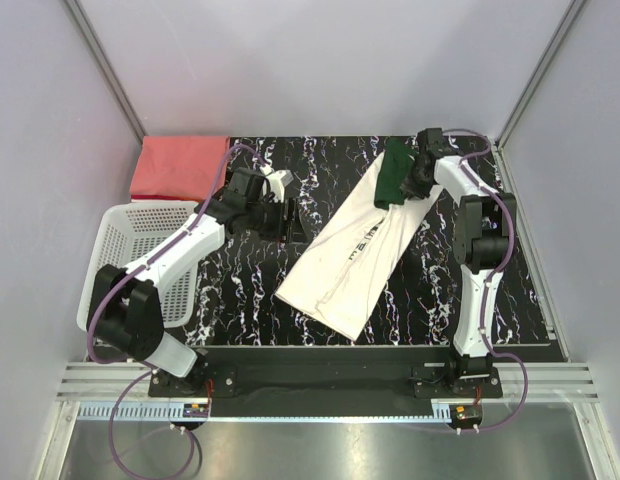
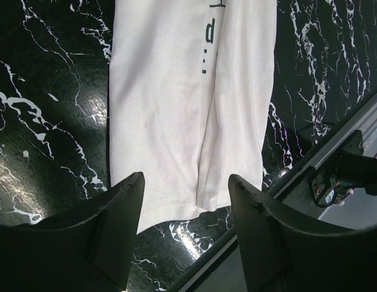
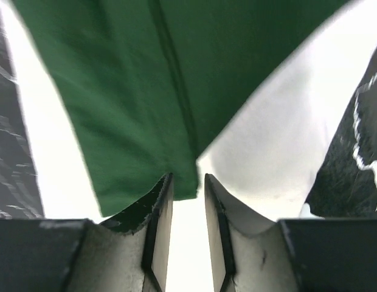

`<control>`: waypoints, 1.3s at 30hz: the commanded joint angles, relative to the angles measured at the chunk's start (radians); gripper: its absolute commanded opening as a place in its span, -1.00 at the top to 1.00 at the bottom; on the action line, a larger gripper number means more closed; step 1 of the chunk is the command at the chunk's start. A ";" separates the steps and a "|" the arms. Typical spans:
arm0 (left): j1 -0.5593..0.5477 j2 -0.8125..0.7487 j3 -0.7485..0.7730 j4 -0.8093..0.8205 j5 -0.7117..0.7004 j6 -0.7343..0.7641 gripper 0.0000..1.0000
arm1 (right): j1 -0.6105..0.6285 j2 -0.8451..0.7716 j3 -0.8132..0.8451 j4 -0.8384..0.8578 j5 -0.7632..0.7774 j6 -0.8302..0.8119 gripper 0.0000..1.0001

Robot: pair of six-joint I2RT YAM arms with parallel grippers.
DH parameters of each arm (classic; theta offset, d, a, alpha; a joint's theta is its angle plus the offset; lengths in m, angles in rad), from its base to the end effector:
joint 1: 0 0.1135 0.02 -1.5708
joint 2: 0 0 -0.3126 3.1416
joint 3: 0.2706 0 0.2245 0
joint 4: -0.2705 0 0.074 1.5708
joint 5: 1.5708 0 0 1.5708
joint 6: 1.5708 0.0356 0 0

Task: Fold and stack the t-shirts
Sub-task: Fold the tshirt

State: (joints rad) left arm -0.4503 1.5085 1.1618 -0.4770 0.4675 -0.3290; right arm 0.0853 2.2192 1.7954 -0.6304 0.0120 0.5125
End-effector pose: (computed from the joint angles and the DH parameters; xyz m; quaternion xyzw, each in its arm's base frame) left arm 0.2598 -0.1434 0.3308 0.1393 0.8989 -0.3344 0.2465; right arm 0.4831 0.0409 0.2331 0.2064 0.9445 0.0697 0.2459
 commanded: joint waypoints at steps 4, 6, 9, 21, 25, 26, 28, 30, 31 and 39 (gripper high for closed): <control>0.007 -0.027 -0.007 0.031 0.028 0.010 -0.25 | -0.024 0.060 0.263 0.044 -0.020 -0.091 0.31; 0.007 -0.027 -0.008 0.031 0.028 0.010 -0.26 | -0.036 0.126 0.338 0.043 -0.066 -0.092 0.35; 0.009 -0.027 -0.011 0.029 0.020 0.013 -0.26 | -0.059 0.212 0.442 0.044 -0.107 -0.095 0.35; 0.007 0.002 -0.007 0.031 0.031 0.011 -0.26 | -0.079 0.453 0.731 0.041 -0.221 -0.161 0.43; 0.007 0.007 -0.005 0.031 0.036 0.010 -0.27 | -0.079 0.461 0.725 0.041 -0.205 -0.169 0.42; 0.007 0.007 -0.005 0.032 0.036 0.010 -0.27 | -0.079 0.464 0.723 0.043 -0.205 -0.167 0.42; 0.007 0.009 -0.005 0.031 0.037 0.010 -0.27 | -0.079 0.468 0.726 0.043 -0.213 -0.166 0.42; 0.007 0.007 -0.007 0.031 0.036 0.010 -0.27 | -0.079 0.477 0.728 0.043 -0.219 -0.160 0.42; 0.007 0.007 -0.007 0.032 0.036 0.011 -0.27 | -0.079 0.479 0.730 0.043 -0.222 -0.160 0.42; 0.009 0.010 -0.007 0.031 0.031 0.011 -0.27 | -0.079 0.494 0.717 0.041 -0.198 -0.158 0.55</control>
State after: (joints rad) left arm -0.4477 1.5154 1.1515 -0.4770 0.4728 -0.3290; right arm -0.0002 2.6980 2.4794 -0.5949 -0.1852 0.3687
